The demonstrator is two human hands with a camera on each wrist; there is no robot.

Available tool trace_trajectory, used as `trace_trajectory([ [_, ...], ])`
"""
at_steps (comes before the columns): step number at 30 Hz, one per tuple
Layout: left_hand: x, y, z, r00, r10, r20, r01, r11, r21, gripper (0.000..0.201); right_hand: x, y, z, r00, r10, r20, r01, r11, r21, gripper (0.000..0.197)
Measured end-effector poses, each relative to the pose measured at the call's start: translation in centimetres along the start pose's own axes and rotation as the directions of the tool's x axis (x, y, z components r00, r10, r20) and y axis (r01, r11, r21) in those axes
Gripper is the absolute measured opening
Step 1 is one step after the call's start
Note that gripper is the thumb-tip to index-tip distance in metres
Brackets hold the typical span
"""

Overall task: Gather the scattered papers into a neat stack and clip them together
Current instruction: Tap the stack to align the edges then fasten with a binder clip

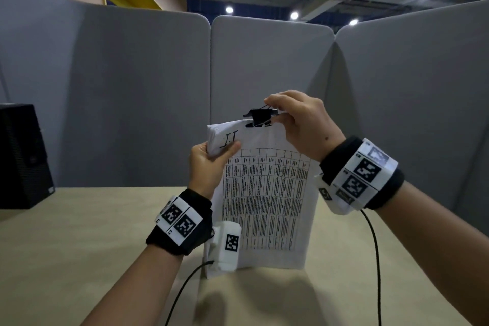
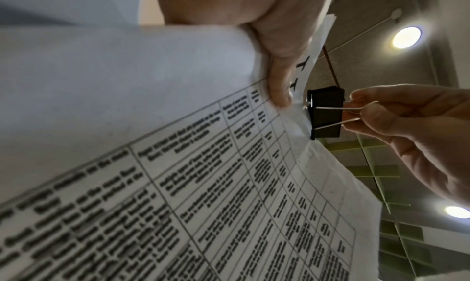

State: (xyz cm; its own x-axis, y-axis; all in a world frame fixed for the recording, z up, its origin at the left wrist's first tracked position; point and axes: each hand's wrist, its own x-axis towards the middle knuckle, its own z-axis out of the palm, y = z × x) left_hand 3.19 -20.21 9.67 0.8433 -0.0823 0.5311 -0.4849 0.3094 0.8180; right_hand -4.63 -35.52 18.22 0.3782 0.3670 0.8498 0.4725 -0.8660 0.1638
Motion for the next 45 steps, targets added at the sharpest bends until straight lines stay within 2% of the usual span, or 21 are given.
trace_trajectory([
  [4,-0.7,0.3,-0.1,0.997,0.044,0.059,-0.043,0.999,-0.008,0.013,1.1,0.1,-0.7,0.999,-0.003,0.049,0.002,1.000,0.009,0.021],
  [8,-1.0,0.4,-0.2,0.990,0.084,0.114,-0.081,0.996,-0.035,0.015,2.9,-0.2,-2.4,0.982,0.023,0.185,-0.024,1.000,0.003,0.019],
  [11,-1.2,0.5,0.1,0.987,0.092,0.130,-0.081,0.993,-0.084,0.023,4.3,-0.5,-3.1,0.936,0.070,0.345,-0.074,0.997,-0.002,0.022],
  [14,-1.3,0.5,0.2,0.987,0.079,0.142,-0.062,0.991,-0.118,0.020,5.1,-0.8,-3.1,0.874,0.106,0.474,-0.095,0.994,-0.049,0.023],
  [17,-1.5,0.8,0.0,0.988,0.072,0.133,-0.064,0.996,-0.061,0.019,5.4,-0.7,-2.8,0.833,0.131,0.537,-0.088,0.991,-0.105,0.026],
  [20,-1.5,1.1,-0.2,0.996,0.038,0.085,-0.039,0.999,0.010,0.005,4.7,-0.5,-2.2,0.807,0.183,0.561,-0.129,0.983,-0.134,0.043],
  [21,-1.4,1.2,-0.2,0.998,0.018,0.064,-0.019,1.000,0.017,0.007,4.2,-0.5,-2.0,0.831,0.207,0.517,-0.163,0.978,-0.129,0.046],
  [22,-1.4,1.3,-0.2,0.999,-0.005,0.048,0.005,1.000,0.016,0.013,3.5,-0.6,-1.6,0.881,0.199,0.430,-0.169,0.980,-0.108,0.041],
  [24,-1.3,1.6,-0.1,0.998,-0.057,0.025,0.057,0.998,0.002,0.021,1.8,-1.1,-0.4,0.980,0.131,0.147,-0.121,0.990,-0.071,0.017],
  [25,-1.3,1.7,-0.1,0.997,-0.078,0.018,0.078,0.997,-0.011,0.023,0.8,-1.2,0.4,0.995,0.099,-0.010,-0.099,0.992,-0.079,0.010],
  [27,-1.1,1.9,0.0,0.994,-0.113,0.013,0.113,0.993,-0.029,0.025,-1.4,-1.4,2.0,0.964,0.062,-0.260,-0.102,0.985,-0.141,0.012],
  [29,-0.9,1.9,0.0,0.991,-0.136,0.007,0.136,0.990,-0.038,0.026,-3.5,-1.9,3.7,0.926,0.034,-0.375,-0.101,0.982,-0.160,0.013],
  [31,-0.8,2.0,0.0,0.988,-0.156,0.001,0.156,0.986,-0.057,0.023,-5.5,-2.1,5.3,0.915,0.005,-0.403,-0.075,0.985,-0.157,0.013],
  [35,-0.7,1.9,-0.1,0.986,-0.167,0.002,0.166,0.982,-0.090,0.019,-7.3,-1.3,7.1,0.936,-0.020,-0.353,-0.034,0.989,-0.147,0.014],
  [37,-0.7,1.9,-0.1,0.989,-0.151,-0.001,0.150,0.985,-0.085,0.020,-7.8,-0.8,7.5,0.962,-0.035,-0.272,-0.023,0.978,-0.207,0.010],
  [39,-1.0,1.8,0.1,0.991,-0.135,0.015,0.136,0.987,-0.082,0.020,-8.7,-0.3,8.1,0.982,-0.021,-0.187,-0.031,0.962,-0.271,0.021],
  [40,-1.1,1.7,0.1,0.991,-0.129,0.026,0.131,0.988,-0.082,0.019,-9.1,-0.2,8.2,0.981,-0.007,-0.192,-0.045,0.963,-0.264,0.022],
  [43,-1.2,1.7,-0.1,0.994,-0.096,0.056,0.099,0.993,-0.068,0.016,-7.7,-0.7,7.2,0.949,0.010,-0.315,-0.042,0.994,-0.096,0.021],
  [45,-1.4,1.8,-0.2,0.995,-0.067,0.080,0.070,0.997,-0.043,0.013,-5.1,-1.3,5.8,0.953,0.056,-0.298,-0.061,0.998,-0.005,0.029],
])
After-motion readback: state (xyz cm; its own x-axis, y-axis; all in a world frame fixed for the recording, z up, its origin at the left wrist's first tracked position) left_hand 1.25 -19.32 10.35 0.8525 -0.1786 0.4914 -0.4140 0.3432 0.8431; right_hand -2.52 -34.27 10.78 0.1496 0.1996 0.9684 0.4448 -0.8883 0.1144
